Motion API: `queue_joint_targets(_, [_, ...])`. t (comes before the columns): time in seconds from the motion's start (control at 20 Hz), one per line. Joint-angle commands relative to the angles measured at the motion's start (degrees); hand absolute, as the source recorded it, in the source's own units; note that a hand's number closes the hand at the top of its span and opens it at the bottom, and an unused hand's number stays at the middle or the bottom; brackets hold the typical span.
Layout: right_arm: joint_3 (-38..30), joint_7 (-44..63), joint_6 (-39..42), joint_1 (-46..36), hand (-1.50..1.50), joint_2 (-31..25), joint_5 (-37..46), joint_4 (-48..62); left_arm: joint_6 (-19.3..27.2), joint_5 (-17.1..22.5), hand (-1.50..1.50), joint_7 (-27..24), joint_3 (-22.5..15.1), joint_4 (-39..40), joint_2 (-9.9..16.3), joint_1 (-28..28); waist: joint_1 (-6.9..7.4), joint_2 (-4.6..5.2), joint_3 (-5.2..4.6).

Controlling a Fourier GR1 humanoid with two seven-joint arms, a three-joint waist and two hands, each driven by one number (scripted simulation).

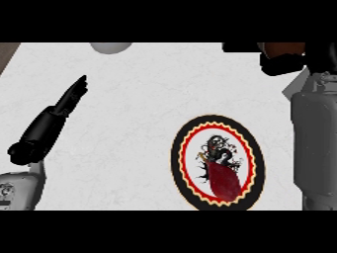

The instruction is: Pick the cupcake from the plate and place it in the cardboard box

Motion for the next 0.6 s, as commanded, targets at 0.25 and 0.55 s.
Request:
queue_joint_targets(0.25, [-10.9, -1.97, 0.28, -2.88, 1.5, -14.89, -6.51, 8.36, -0.76, -0.59, 0.0, -3.87, 2.06, 5.43, 1.29, -1.97, 0.0, 0.16, 0.0])
queue_joint_targets(0.55, [-13.61, -8.81, 4.95, 0.2, 1.5, -24.03, -7.19, 23.79, -0.19, -0.04, 0.0, 1.16, 0.48, 0.93, -0.86, -2.64, 0.43, 0.32, 0.07])
